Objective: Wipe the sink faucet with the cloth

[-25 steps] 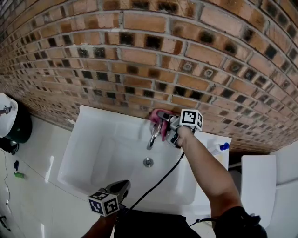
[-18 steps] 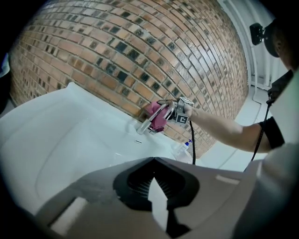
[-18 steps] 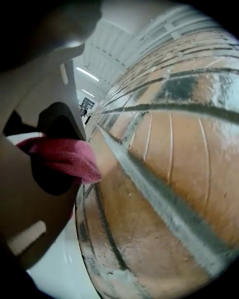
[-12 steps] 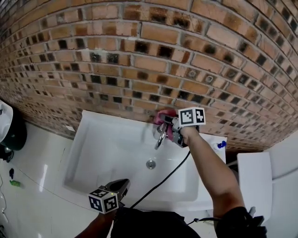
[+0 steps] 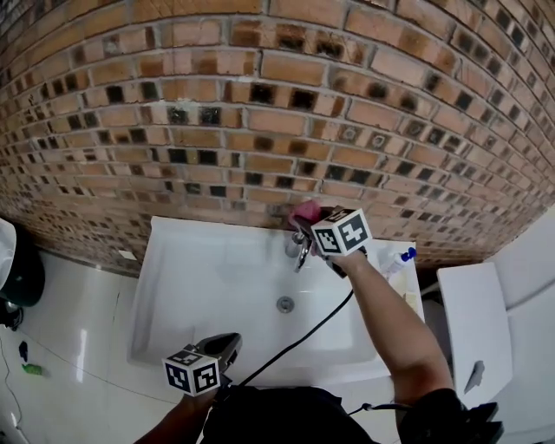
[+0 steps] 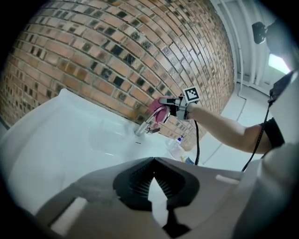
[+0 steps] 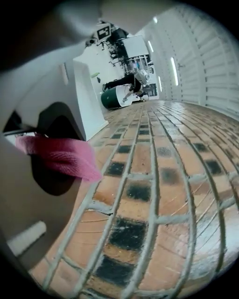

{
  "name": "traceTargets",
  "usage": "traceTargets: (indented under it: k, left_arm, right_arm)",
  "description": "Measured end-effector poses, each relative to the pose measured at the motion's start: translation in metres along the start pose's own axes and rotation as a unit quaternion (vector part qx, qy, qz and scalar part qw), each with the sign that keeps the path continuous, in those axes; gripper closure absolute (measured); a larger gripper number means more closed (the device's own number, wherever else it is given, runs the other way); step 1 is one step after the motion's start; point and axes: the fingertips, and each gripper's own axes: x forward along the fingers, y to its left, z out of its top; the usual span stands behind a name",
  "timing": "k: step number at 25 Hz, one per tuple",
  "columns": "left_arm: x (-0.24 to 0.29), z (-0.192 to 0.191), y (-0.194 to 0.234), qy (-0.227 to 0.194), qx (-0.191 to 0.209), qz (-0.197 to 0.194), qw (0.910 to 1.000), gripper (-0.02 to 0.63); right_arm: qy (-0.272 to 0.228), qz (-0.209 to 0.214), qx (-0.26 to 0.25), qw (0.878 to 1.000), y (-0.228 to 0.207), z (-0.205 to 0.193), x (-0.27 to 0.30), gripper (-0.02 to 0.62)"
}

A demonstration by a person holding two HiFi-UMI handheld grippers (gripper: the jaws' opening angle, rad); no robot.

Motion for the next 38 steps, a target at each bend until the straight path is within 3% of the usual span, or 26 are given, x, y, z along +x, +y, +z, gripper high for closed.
traceTargets:
  k: [4,8,14,22,28,38]
  left_arm:
    - [-0.008,0.001,-0.001,0.005,0.013,-0.012,0.9998,0.601]
    - [-0.021,-0.005,0.003,0.011,0.016,-0.016,0.9997,0.601]
    - [-0.04,-0.021,0.014,0.025,0.018,-0.012,0.9995,0.602]
    - [-0.058,-0.023,0.02,0.024,0.021,-0.009,0.9995,0.601]
    - [-0.057,-0.026,0.022,0.032,0.025,-0.016,0.999,0.602]
    - [-0.046,-0.024,0.016,0.036,0.03,-0.036,0.9982,0.601]
  right_arm:
    - [-0.02,-0.05,-0.059,0.997,0.01,0.001,-0.008,0.54]
    - [-0.081,-0.101,-0.096,0.987,0.024,0.003,-0.02,0.54]
    - [-0.156,-0.149,-0.115,0.969,0.037,0.0,-0.031,0.522]
    - [-0.188,-0.163,-0.092,0.964,0.052,-0.006,-0.041,0.522]
    - [-0.203,-0.15,-0.069,0.965,0.074,-0.02,-0.049,0.532]
    - [-0.226,-0.095,0.046,0.968,0.089,-0.047,-0.056,0.537]
